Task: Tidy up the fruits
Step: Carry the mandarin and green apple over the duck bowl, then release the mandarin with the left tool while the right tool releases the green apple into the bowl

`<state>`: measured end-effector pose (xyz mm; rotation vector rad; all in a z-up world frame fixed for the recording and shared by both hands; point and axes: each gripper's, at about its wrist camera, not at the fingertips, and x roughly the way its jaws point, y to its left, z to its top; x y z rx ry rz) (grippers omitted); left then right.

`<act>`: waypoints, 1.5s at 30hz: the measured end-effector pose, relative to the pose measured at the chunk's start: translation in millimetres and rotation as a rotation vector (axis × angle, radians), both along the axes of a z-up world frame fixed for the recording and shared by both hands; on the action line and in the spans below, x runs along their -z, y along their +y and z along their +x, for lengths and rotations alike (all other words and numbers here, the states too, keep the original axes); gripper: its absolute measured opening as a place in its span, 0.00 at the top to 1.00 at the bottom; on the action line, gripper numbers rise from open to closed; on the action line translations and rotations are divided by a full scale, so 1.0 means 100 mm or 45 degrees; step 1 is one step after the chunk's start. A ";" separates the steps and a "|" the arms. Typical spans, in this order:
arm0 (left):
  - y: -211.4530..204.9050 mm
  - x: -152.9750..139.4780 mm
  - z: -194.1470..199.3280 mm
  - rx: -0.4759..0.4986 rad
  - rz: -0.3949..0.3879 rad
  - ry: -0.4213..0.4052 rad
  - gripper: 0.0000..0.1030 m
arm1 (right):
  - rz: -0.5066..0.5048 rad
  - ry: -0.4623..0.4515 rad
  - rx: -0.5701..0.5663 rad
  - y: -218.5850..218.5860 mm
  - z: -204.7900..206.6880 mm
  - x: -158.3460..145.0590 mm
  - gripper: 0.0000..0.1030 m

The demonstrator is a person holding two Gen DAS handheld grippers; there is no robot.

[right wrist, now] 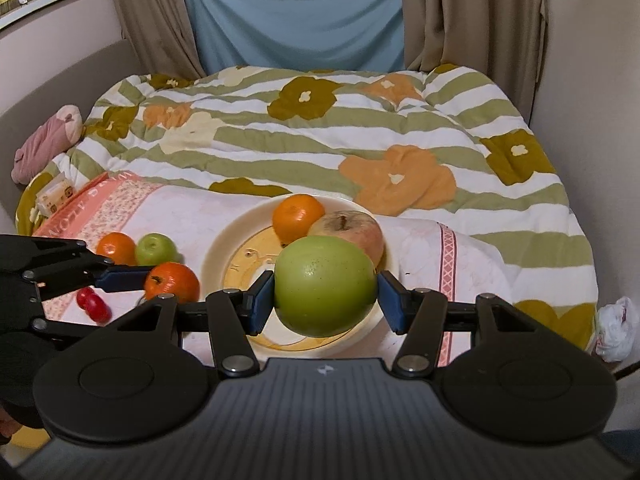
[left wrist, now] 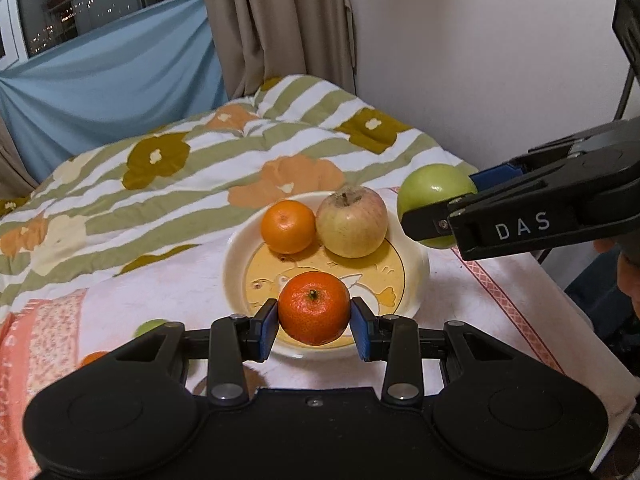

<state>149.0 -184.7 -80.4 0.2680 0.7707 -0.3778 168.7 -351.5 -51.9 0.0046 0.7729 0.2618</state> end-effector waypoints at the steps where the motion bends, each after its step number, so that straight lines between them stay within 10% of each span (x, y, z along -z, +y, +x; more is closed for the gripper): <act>1: -0.04 0.05 0.05 -0.003 0.004 0.012 0.59 | -0.001 0.007 -0.005 -0.02 0.05 0.03 0.32; 17: -0.41 0.56 0.38 -0.034 0.069 0.138 0.57 | 0.014 0.111 -0.040 -0.27 0.35 0.47 0.32; 23: -0.37 0.43 0.29 -0.053 0.058 0.099 0.16 | 0.018 0.101 -0.066 -0.24 0.37 0.46 0.32; 45: 0.09 0.10 -0.05 -0.233 0.009 0.063 0.16 | -0.023 0.132 -0.173 0.20 0.47 0.67 0.32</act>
